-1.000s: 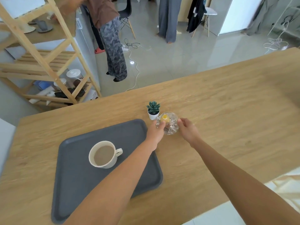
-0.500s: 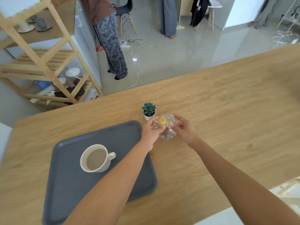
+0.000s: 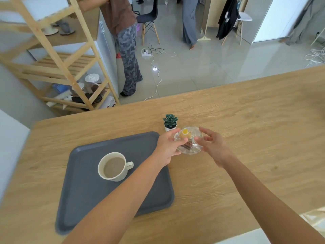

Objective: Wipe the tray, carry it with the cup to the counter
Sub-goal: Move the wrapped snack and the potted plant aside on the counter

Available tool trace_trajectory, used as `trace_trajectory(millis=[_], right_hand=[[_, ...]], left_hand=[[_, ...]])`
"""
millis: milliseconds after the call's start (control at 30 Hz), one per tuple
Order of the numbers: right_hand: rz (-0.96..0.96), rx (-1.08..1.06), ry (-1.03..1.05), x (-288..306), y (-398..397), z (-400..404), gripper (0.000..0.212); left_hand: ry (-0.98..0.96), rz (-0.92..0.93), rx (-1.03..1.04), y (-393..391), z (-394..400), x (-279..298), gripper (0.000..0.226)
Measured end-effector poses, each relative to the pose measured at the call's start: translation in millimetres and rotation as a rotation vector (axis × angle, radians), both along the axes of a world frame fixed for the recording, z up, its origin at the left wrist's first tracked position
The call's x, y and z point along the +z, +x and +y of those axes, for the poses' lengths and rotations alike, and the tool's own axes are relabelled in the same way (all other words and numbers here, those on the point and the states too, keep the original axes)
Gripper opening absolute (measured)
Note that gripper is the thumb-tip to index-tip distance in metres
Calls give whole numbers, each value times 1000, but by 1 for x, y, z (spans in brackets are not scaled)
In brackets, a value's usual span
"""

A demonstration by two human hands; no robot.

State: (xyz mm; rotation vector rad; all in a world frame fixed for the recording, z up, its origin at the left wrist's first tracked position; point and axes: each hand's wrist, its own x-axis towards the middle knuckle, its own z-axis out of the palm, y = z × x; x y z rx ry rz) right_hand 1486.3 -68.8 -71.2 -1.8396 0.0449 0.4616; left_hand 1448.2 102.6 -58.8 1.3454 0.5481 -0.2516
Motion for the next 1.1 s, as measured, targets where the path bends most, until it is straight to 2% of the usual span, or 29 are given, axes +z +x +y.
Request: trace_trajectory(millis=[200, 400, 467, 567, 733, 800, 933, 1100], right_hand=[[-131, 156, 54, 66, 4, 76, 62], [-128, 407, 77, 88, -5, 222, 73], [-103, 500, 91, 88, -17, 273, 63], [-85, 576, 62, 76, -33, 349, 59], [-31, 640, 24, 31, -45, 454, 72], [-5, 636, 3, 18, -48, 483, 63], [34, 570, -36, 0, -45, 525, 60], [-10, 551, -89, -13, -32, 560, 58]], left_hand=[[28, -104, 95, -24, 72, 66, 54], [60, -121, 354, -73, 188, 93, 49], [79, -96, 435, -92, 230, 91, 50], [80, -56, 541, -117, 291, 81, 43], [91, 21, 664, -135, 383, 42, 45], [75, 43, 694, -134, 410, 28, 44], [10, 52, 725, -120, 455, -3, 48], [55, 60, 685, -96, 496, -27, 51]])
